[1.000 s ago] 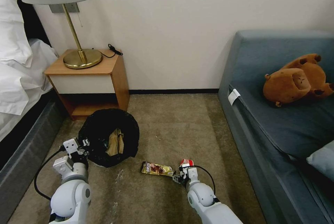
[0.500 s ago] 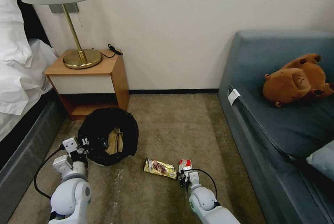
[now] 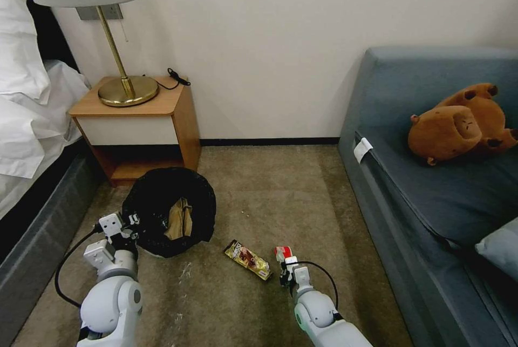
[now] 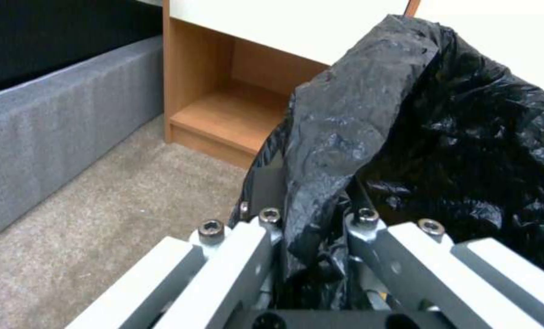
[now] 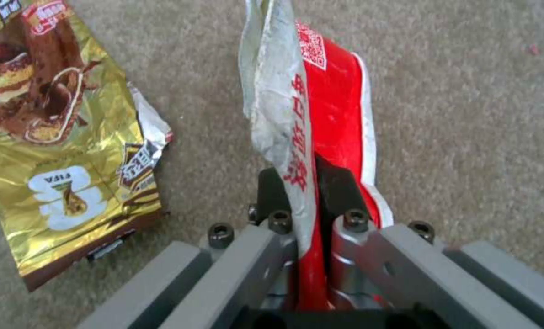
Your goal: Pick up the trash bin, then pick up the garbage on the floor and place it into the trash bin.
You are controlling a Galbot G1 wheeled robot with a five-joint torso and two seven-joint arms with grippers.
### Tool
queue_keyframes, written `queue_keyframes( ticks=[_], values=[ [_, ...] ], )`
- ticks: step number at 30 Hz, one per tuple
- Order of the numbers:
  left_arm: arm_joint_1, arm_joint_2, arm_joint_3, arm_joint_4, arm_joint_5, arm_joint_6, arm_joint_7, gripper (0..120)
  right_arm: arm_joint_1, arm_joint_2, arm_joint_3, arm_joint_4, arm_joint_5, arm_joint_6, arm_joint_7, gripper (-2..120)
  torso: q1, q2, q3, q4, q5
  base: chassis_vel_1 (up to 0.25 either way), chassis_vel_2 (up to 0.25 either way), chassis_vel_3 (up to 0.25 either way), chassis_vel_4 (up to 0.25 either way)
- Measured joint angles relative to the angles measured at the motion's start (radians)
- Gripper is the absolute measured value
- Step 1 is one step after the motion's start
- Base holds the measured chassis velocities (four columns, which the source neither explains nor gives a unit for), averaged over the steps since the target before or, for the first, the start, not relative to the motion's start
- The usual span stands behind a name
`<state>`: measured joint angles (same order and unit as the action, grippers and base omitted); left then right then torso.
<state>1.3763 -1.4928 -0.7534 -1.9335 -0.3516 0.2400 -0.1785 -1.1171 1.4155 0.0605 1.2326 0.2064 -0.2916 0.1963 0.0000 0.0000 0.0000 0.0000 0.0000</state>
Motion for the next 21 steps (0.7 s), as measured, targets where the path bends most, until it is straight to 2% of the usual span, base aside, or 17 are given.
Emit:
queue_keyframes(
  ticks=[10, 21],
  values=[
    [0.009, 0.002, 0.001, -0.006, -0.001, 0.0, 0.001, 4, 0.006, -0.013, -0.006, 0.09, 0.007, 0.017, 0.052, 0, 0.0, 0.0, 0.0, 0.0, 0.0001, 0.0, 0.0, 0.0, 0.0],
    [0.006, -0.001, 0.007, -0.01, 0.002, -0.001, 0.002, 4, 0.019, -0.042, -0.017, 0.38, -0.033, 0.09, 0.118, 0, 0.0, 0.0, 0.0, 0.0, 0.0, 0.0, 0.0, 0.0, 0.0]
  ],
)
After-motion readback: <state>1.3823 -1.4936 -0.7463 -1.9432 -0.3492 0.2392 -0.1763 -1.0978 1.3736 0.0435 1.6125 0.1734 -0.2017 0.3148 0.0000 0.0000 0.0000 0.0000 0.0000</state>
